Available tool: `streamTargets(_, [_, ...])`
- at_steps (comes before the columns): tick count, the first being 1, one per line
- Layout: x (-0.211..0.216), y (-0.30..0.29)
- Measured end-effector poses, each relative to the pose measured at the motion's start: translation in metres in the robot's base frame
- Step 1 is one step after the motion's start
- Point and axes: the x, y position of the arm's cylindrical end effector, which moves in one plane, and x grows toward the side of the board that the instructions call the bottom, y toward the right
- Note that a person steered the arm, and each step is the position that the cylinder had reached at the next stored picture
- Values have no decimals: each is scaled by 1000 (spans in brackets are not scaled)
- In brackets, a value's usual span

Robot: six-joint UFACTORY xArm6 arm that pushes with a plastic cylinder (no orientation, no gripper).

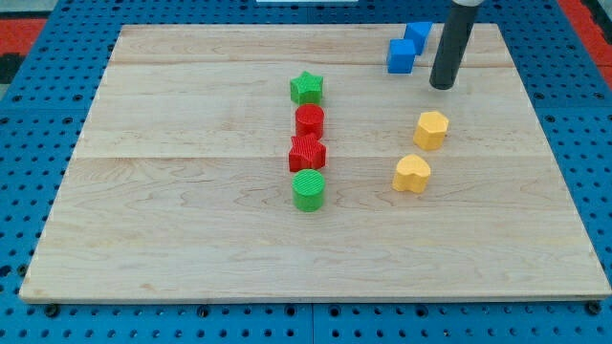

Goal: Push the blue triangle along with the blue cube down a bit

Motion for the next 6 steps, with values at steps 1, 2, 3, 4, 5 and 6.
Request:
streamTargets(1, [-30,50])
streamTargets(2, [-75,52])
streamTargets(3, [-111,39])
streamTargets(4, [-121,-23])
streamTargets(5, [-99,-43])
streamTargets(6, [-47,-31])
